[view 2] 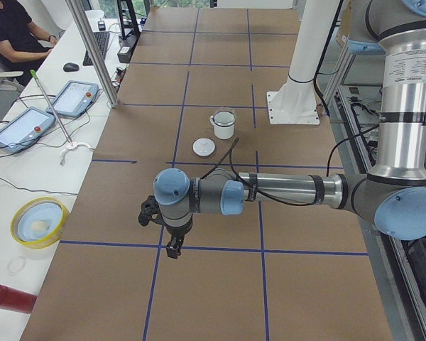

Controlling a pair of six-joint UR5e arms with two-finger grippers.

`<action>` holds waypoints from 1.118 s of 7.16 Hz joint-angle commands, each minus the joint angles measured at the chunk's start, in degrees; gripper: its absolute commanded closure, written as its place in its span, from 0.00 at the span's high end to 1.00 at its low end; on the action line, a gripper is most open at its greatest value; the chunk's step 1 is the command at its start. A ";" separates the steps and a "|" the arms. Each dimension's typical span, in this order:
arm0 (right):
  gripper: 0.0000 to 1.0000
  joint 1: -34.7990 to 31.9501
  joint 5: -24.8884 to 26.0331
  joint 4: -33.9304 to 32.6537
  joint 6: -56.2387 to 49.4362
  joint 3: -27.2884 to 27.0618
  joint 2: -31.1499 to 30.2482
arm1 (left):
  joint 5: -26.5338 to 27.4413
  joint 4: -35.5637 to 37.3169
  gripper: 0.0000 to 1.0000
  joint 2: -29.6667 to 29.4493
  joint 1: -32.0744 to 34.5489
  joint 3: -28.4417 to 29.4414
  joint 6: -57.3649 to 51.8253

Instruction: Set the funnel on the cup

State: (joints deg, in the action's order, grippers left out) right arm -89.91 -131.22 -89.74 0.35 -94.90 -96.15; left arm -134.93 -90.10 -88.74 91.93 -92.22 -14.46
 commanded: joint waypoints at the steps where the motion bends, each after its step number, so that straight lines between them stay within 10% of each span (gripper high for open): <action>1: 1.00 0.00 0.00 0.00 0.00 -0.02 0.00 | -0.77 -0.34 1.00 -0.29 0.53 0.64 -1.28; 8: 1.00 0.00 0.00 0.00 0.00 -0.02 0.00 | -0.24 -0.34 1.00 -0.56 0.53 1.08 -0.57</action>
State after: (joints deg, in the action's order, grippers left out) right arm -89.91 -131.22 -89.74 0.35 -94.89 -96.15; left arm -135.18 -90.50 -89.30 92.46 -91.15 -15.04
